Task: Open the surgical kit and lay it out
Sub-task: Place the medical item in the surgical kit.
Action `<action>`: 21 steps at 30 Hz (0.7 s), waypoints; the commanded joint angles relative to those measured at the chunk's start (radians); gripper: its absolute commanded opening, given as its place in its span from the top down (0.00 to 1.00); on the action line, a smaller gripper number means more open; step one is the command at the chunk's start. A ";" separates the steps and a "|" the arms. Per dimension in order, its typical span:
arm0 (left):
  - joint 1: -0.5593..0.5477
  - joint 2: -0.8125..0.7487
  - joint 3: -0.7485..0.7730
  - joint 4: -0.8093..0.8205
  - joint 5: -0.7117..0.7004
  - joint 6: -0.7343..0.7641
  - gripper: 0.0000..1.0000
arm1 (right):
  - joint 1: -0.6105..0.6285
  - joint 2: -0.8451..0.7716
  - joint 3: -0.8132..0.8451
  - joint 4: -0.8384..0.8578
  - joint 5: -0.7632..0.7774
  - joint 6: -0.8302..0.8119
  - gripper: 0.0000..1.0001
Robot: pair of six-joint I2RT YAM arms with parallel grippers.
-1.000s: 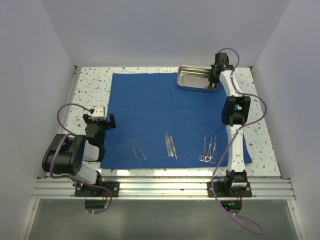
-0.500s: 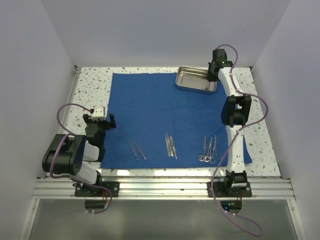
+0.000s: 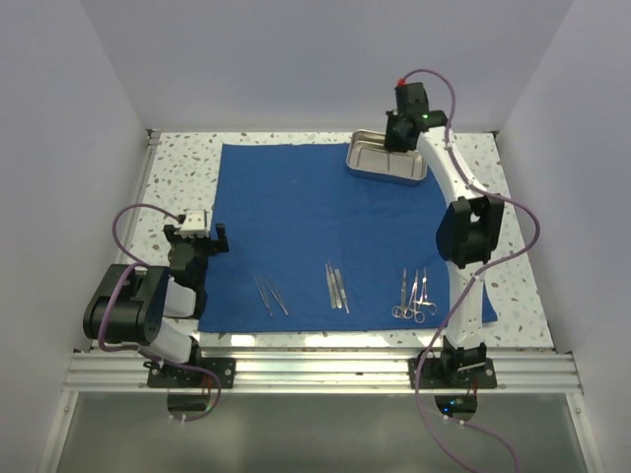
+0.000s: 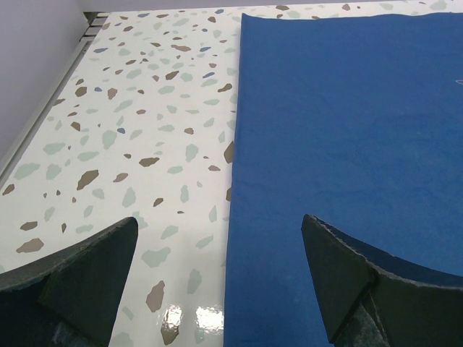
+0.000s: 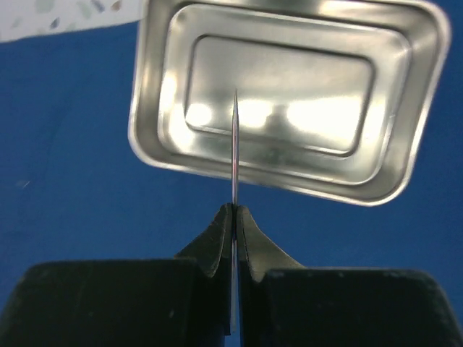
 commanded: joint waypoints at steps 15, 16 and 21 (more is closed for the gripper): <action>-0.003 0.001 0.009 0.123 -0.008 0.019 0.00 | 0.598 -0.523 -0.848 0.211 -0.085 0.328 1.00; -0.003 -0.001 0.009 0.121 -0.009 0.019 0.00 | 0.611 -0.528 -0.866 0.224 -0.084 0.345 1.00; -0.003 -0.004 0.009 0.115 -0.008 0.017 0.00 | 0.701 -0.514 -0.877 0.248 -0.065 0.371 1.00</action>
